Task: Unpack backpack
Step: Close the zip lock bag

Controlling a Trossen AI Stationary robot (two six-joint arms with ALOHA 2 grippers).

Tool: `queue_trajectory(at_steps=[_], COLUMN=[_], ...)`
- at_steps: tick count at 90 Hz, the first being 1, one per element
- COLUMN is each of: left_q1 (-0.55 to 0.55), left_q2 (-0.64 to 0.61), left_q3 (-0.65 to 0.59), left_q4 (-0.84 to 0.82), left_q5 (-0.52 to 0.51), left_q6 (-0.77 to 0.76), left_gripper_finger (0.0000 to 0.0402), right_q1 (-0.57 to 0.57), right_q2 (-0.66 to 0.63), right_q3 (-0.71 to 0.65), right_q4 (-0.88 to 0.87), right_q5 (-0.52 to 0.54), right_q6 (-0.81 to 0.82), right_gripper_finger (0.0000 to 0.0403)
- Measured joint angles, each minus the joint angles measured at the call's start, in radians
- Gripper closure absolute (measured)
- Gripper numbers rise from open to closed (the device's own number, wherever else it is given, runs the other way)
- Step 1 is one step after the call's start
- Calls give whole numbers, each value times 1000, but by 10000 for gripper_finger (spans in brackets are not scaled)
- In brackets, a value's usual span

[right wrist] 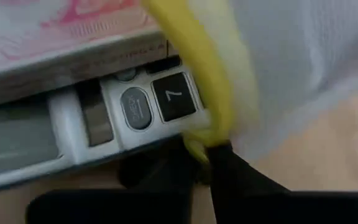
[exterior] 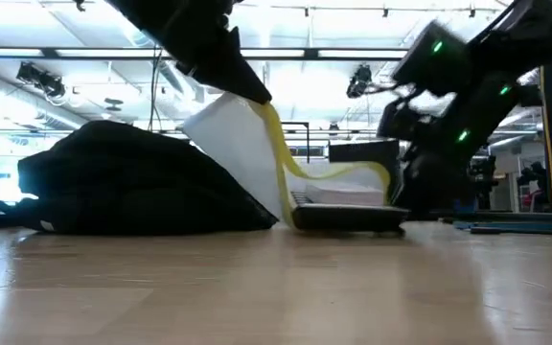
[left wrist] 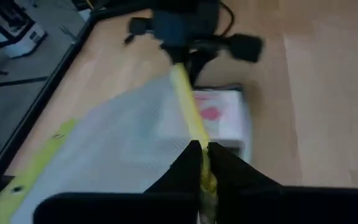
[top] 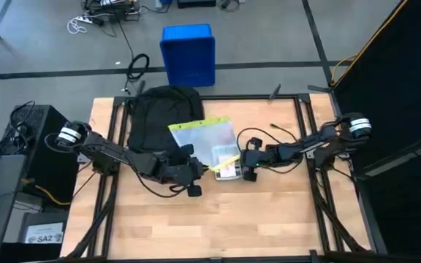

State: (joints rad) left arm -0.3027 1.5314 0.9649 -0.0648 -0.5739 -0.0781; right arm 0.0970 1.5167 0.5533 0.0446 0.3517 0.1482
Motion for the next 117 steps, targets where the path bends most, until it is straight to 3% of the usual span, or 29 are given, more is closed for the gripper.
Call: queue_trajectory(at_steps=[22, 44, 97, 117], left_q1=[2, 2, 2, 2], left_q2=[0, 0, 0, 0], left_q3=[2, 2, 2, 2], left_q4=[50, 73, 46, 28], left_q5=[-16, -31, -30, -30], left_q6=[-3, -2, -3, -4], left_gripper_finger=[402, 402, 402, 402], right_q1=[79, 94, -20, -39], right_q2=[-178, -262, -110, -108], right_q3=[0, 2, 4, 4], right_q4=[-93, -94, -195, -205], right_q5=[-7, 1, -22, -5], right_q6=[131, 183, 202, 185], right_gripper_finger=[402, 402, 402, 390])
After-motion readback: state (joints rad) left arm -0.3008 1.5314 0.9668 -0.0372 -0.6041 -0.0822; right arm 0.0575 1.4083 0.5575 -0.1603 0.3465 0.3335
